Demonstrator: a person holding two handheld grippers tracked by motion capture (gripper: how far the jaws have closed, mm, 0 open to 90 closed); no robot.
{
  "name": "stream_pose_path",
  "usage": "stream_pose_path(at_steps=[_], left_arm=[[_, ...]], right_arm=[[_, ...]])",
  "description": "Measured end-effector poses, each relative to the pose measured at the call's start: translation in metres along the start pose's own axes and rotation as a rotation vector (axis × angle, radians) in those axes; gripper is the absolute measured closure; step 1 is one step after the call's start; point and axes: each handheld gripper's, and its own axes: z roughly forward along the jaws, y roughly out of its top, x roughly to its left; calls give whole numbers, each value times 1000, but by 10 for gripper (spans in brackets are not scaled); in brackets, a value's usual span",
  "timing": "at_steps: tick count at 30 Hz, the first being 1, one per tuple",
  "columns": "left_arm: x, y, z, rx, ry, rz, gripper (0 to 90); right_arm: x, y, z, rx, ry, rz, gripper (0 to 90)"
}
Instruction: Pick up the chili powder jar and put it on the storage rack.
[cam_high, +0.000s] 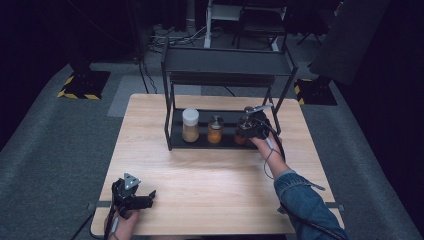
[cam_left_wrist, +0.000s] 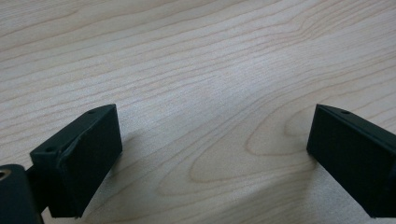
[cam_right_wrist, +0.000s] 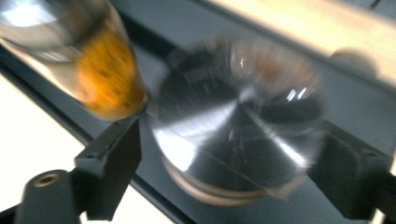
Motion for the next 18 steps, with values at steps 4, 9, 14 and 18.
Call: stream_pose_path(at_steps=[4,9,14,18], left_arm=[[0,0,0,0,1,-1,31],[0,0,0,-1,2,-3,30],[0,0,0,-1,1,-2,30],[0,0,1,0,1,0,29]], right_arm=[[8,0,-33,-62,-4,-37,98],[13,-9,-70,-109,2,-90,88],[13,-26,-101,-136,9,-117,86],[11,-46,-123,-153,8,-121,86]])
